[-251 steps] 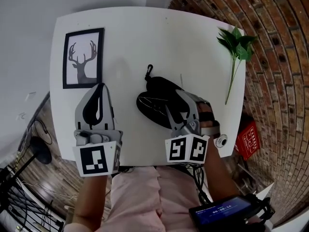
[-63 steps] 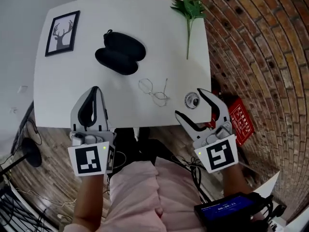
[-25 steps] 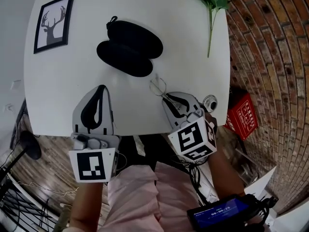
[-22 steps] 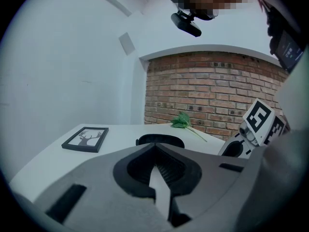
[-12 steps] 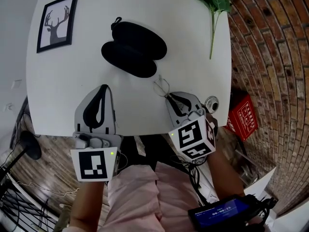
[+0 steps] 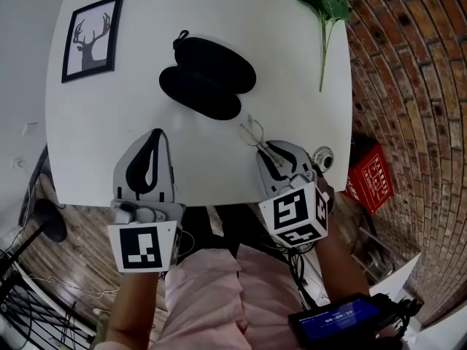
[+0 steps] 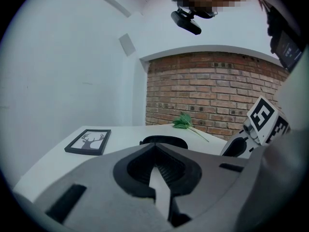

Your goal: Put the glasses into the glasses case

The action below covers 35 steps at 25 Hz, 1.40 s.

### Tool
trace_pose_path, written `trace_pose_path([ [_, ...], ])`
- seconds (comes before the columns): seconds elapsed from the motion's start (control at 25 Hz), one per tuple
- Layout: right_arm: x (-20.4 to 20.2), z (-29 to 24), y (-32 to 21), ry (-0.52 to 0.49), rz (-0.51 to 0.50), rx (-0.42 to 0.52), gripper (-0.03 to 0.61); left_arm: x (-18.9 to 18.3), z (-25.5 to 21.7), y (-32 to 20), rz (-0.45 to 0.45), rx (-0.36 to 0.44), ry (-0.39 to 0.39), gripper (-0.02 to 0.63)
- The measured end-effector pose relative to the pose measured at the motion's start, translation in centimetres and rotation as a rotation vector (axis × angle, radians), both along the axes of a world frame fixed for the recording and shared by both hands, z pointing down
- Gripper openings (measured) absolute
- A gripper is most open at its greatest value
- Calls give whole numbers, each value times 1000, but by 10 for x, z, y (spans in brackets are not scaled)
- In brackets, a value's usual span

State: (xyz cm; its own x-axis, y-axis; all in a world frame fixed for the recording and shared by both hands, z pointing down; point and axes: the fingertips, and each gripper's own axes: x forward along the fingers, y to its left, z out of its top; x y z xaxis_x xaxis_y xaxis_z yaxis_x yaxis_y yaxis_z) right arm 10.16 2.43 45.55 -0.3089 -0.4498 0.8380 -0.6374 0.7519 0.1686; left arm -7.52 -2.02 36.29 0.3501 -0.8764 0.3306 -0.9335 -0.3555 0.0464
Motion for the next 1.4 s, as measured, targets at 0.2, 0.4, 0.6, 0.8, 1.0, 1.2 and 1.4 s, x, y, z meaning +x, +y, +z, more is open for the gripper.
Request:
trace_pose_path([
  [0.2, 4, 7, 4, 12, 20, -34, 58, 0, 0, 0, 2, 0, 2, 3],
  [0.4, 6, 12, 4, 11, 32, -63, 54, 0, 1, 0, 4, -8, 1, 3],
  [0.6, 7, 13, 3, 47, 8, -33, 20, 3, -1, 0, 4, 2, 6, 3],
  [0.8, 9, 11, 2, 58, 15, -13, 17, 5, -7, 0, 8, 14, 7, 3],
  [1.0, 10, 2, -2, 46, 28, 14, 15, 4, -10, 0, 4, 22, 3, 3],
  [1.2, 11, -16, -9, 35, 37, 45, 15, 7, -15, 1, 4, 35, 3, 3],
  [1.4, 11, -47, -25, 22, 40, 83, 15, 8, -34, -5, 3, 70, 2, 3],
])
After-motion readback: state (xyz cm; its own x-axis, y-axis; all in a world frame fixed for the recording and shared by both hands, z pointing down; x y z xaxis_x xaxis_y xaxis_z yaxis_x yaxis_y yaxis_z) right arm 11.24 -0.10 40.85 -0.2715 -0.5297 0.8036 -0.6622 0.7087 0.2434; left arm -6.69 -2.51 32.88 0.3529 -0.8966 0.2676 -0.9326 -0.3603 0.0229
